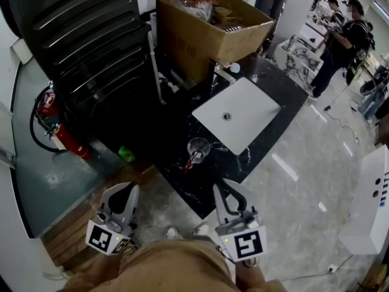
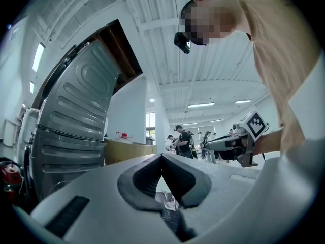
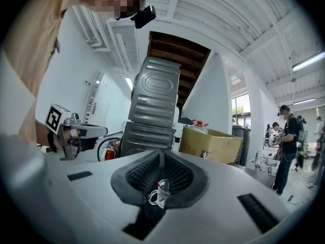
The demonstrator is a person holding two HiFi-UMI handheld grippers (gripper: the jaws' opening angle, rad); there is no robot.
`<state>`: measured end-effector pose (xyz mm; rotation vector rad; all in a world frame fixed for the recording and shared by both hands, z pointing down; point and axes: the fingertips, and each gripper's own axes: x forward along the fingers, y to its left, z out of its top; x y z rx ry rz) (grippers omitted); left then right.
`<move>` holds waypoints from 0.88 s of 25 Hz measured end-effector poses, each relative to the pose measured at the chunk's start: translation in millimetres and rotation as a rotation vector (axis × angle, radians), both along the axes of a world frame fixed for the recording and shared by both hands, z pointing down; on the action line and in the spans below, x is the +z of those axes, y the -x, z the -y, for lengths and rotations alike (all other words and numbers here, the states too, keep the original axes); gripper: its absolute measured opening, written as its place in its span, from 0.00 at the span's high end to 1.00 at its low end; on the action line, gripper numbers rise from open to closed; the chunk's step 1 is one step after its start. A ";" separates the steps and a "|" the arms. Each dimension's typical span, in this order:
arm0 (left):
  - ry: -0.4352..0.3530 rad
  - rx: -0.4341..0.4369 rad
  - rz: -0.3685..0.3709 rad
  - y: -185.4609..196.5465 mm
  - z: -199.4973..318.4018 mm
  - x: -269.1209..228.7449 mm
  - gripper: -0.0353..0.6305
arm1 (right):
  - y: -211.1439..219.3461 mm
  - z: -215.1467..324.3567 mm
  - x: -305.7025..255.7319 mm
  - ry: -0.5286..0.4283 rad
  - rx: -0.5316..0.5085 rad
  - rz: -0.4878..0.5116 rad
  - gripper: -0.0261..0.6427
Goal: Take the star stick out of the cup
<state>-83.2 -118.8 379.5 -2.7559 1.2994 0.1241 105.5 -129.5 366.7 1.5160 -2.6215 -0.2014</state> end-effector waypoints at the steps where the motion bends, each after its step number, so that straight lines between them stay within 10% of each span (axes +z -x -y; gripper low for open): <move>1: -0.003 -0.001 0.000 0.0 -0.4 -1.2 0.95 | -0.2 0.1 0.1 -0.002 -0.002 -0.004 0.95; 22: 0.000 -0.058 0.002 5.7 -14.0 -5.9 0.95 | 0.0 4.4 31.5 0.036 -0.062 -0.198 0.95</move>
